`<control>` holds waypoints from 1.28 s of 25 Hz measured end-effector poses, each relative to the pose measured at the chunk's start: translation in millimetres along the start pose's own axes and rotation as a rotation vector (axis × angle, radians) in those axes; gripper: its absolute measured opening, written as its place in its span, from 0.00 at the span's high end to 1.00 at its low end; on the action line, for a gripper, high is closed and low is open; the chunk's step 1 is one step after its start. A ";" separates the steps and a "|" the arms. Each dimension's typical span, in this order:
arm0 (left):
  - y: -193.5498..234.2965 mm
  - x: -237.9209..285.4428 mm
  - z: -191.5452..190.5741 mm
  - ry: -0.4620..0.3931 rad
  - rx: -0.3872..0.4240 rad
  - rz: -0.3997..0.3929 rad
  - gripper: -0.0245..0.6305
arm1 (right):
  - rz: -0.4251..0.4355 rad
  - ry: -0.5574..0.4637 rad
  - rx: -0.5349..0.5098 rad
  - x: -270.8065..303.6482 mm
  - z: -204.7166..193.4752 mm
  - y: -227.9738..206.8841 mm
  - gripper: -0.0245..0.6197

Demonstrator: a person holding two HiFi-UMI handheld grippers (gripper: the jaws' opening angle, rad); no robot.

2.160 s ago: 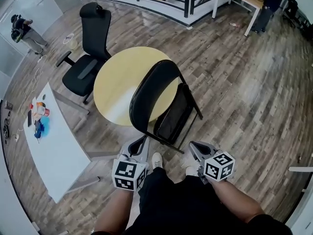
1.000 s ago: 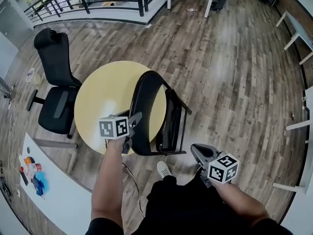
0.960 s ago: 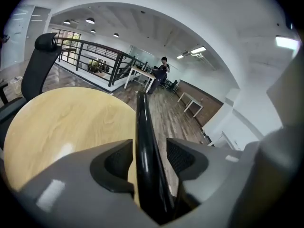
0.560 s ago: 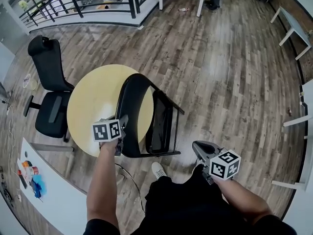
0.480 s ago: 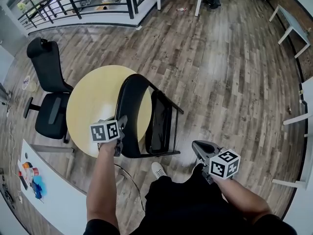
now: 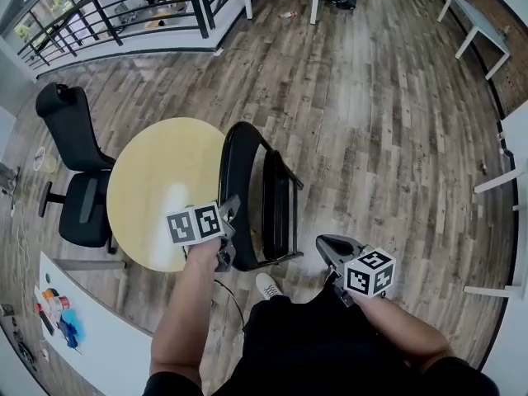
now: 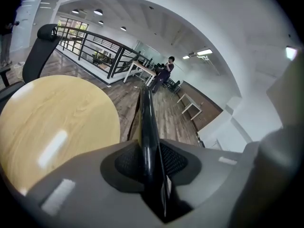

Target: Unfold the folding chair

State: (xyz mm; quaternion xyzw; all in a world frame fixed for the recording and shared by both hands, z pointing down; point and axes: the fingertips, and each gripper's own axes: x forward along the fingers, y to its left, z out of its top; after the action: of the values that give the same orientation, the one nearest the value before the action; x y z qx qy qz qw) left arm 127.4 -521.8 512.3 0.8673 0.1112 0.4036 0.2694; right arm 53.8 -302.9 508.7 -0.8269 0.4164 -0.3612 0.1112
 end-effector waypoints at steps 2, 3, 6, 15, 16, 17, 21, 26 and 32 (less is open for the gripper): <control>-18.5 4.8 -3.0 0.000 -0.017 -0.026 0.81 | 0.002 0.015 0.000 0.4 -8.1 -3.7 0.95; -27.0 7.2 -4.2 0.001 -0.017 -0.030 0.81 | 0.003 0.029 -0.007 1.0 -13.4 -6.3 0.95; -49.5 14.0 -7.0 0.004 0.020 -0.014 0.79 | 0.008 0.066 -0.004 2.9 -27.6 -17.0 0.94; -106.1 32.8 -19.8 -0.003 0.070 0.046 0.81 | 0.119 0.084 0.320 44.2 -49.9 -97.1 0.82; -110.3 33.4 -21.0 -0.004 0.074 0.053 0.81 | 0.142 0.084 0.371 56.2 -52.1 -104.0 0.81; -114.9 34.9 -22.1 -0.006 0.077 0.060 0.81 | 0.159 0.085 0.407 68.0 -52.9 -111.0 0.81; -136.0 47.1 -28.3 -0.003 0.105 0.095 0.81 | 0.194 0.099 0.461 99.3 -50.5 -140.4 0.78; -158.3 58.6 -33.0 0.002 0.124 0.125 0.81 | 0.251 0.185 0.507 113.0 -62.4 -161.7 0.74; -179.5 63.3 -38.9 0.001 0.144 0.155 0.81 | 0.397 0.241 0.574 121.0 -70.8 -157.6 0.74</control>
State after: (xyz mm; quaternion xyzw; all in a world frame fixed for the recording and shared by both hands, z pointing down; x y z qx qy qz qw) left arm 143.4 -332.1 473.5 0.8903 0.0727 0.4144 0.1742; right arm 148.3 -288.6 696.8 -0.6167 0.4603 -0.5294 0.3570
